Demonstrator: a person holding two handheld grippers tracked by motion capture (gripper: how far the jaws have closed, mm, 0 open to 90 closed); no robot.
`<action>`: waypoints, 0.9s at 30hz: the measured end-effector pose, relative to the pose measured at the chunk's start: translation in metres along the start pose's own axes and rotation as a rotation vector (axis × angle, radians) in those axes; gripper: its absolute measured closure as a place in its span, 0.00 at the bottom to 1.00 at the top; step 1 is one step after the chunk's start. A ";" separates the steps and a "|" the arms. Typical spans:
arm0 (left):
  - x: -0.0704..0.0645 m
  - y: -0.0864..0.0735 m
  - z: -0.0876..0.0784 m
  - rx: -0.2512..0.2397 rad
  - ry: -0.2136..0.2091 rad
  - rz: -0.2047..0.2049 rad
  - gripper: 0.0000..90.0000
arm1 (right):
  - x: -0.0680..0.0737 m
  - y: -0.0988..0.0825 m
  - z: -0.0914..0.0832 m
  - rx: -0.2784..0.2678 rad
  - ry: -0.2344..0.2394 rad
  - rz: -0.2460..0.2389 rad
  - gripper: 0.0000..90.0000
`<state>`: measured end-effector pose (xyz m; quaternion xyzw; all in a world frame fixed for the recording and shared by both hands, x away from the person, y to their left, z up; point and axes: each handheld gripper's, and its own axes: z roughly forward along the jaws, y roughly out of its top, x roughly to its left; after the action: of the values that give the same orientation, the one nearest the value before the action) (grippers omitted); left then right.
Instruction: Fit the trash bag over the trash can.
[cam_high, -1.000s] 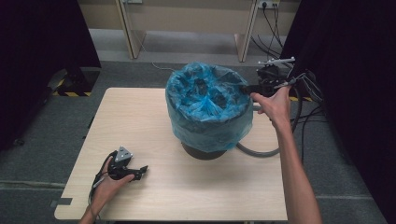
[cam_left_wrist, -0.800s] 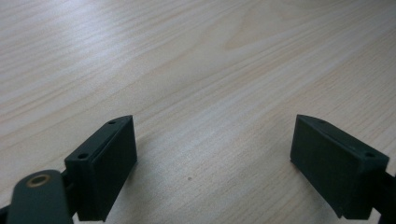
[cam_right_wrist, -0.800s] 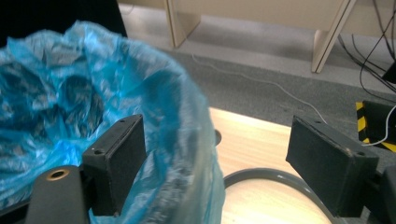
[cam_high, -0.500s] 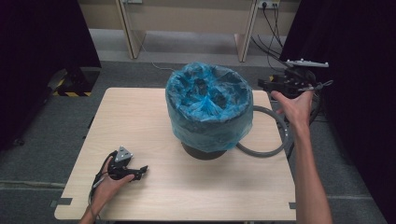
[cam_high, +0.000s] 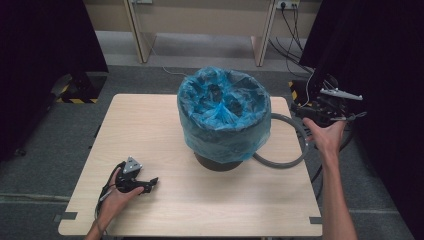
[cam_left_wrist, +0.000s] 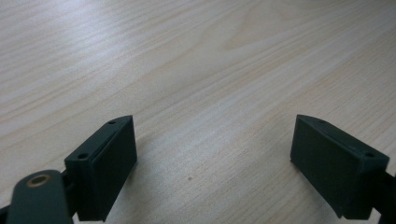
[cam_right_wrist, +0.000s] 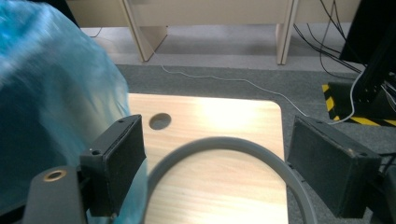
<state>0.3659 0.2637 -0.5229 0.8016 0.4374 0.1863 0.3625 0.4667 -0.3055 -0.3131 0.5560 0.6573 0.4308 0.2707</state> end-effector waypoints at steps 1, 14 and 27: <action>0.000 0.000 0.000 0.000 0.000 0.000 0.15 | -0.002 -0.005 0.001 -0.001 -0.004 0.004 0.21; 0.000 0.000 0.000 0.000 0.006 -0.006 0.15 | -0.013 -0.066 0.012 0.011 -0.034 -0.025 0.21; 0.000 0.000 0.000 0.001 0.013 -0.014 0.15 | -0.024 -0.111 0.018 0.049 -0.069 -0.014 0.21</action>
<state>0.3661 0.2639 -0.5229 0.7975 0.4452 0.1888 0.3607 0.4320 -0.3247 -0.4212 0.5725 0.6617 0.3933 0.2824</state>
